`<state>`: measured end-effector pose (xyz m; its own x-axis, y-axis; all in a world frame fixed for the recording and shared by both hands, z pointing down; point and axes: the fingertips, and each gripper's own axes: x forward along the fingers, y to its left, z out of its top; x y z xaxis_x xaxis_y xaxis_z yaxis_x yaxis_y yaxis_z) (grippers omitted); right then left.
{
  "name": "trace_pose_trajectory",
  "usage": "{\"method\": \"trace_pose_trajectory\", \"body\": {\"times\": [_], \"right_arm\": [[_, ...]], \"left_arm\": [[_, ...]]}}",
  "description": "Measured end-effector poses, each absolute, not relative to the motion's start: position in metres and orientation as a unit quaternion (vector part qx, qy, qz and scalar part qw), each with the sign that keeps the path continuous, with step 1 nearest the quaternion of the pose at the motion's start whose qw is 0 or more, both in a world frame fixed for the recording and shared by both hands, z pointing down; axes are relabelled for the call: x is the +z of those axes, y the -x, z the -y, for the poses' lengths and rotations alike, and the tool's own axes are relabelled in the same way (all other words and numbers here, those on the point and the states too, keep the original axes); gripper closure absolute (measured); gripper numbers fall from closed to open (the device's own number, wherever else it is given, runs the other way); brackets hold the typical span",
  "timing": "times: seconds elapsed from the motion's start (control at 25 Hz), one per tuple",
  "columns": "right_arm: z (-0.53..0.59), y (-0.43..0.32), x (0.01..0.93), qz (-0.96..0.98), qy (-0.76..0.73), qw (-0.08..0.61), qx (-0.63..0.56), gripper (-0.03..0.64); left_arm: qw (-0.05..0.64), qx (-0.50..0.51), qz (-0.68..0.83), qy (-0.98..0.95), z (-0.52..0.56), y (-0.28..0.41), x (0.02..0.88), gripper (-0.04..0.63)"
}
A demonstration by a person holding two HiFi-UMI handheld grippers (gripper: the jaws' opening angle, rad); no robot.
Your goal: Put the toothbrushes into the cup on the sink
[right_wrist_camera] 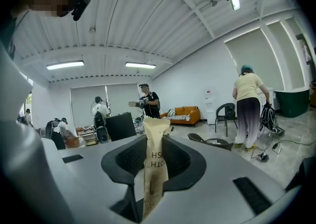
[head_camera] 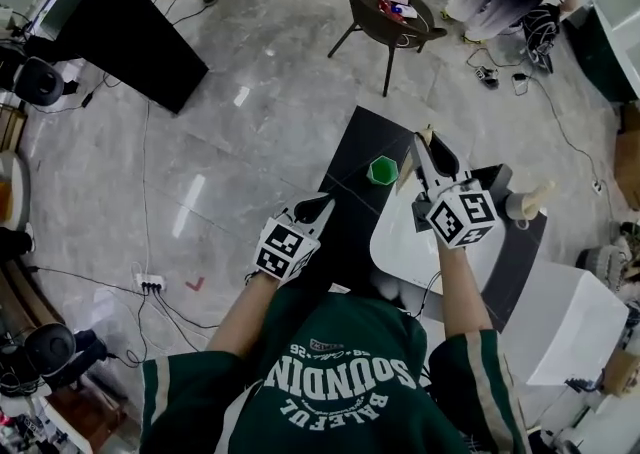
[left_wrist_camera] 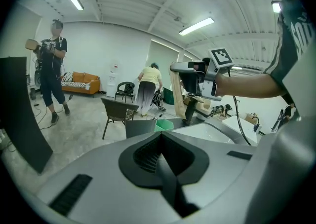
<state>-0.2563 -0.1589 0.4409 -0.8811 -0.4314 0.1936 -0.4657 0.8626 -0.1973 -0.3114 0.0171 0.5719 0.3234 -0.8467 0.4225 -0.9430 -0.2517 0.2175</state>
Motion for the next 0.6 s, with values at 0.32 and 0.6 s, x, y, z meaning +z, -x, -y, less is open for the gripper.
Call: {"method": "trace_pose_trajectory", "body": {"times": [0.32, 0.6], "right_arm": [[0.166, 0.292, 0.458, 0.966, -0.230, 0.079, 0.090, 0.505], [0.169, 0.305, 0.481, 0.966, -0.230, 0.090, 0.083, 0.505]], "left_arm": [[0.229, 0.113, 0.590, -0.766, -0.036, 0.349, 0.579, 0.584], [0.233, 0.114, 0.601, -0.756, -0.043, 0.368, 0.580, 0.584]]}}
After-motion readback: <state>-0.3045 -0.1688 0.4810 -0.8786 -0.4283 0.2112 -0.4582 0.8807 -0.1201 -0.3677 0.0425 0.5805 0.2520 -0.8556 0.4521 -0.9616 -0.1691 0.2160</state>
